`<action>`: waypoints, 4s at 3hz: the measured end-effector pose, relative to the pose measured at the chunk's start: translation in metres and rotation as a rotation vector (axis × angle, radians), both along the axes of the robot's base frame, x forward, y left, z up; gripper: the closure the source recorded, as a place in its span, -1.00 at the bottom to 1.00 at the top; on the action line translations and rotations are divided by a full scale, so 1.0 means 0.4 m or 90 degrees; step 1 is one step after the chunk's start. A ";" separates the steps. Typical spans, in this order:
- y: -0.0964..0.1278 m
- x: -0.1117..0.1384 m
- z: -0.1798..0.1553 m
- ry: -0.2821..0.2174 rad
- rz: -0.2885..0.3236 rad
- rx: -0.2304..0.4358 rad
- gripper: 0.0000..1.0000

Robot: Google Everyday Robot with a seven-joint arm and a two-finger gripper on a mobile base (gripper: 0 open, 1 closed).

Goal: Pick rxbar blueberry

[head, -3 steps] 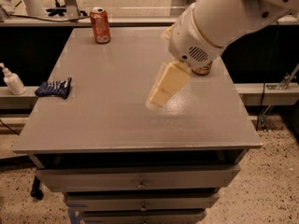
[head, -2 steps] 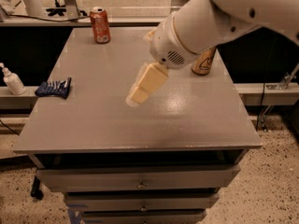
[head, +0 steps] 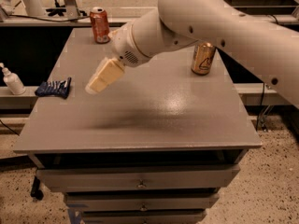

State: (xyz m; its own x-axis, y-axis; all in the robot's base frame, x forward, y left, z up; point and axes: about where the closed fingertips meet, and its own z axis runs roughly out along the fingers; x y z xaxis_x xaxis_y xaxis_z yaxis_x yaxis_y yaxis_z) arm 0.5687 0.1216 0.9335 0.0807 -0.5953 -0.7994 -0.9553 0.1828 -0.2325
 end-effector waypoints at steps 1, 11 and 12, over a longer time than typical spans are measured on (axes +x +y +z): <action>0.122 0.017 -0.029 0.017 0.027 0.040 -1.00; 0.404 0.045 -0.221 0.084 0.043 0.119 1.00; 0.349 0.071 -0.161 0.049 0.029 0.122 1.00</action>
Offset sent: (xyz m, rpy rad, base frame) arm 0.0016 0.1472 -0.0516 0.1348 0.1066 0.1486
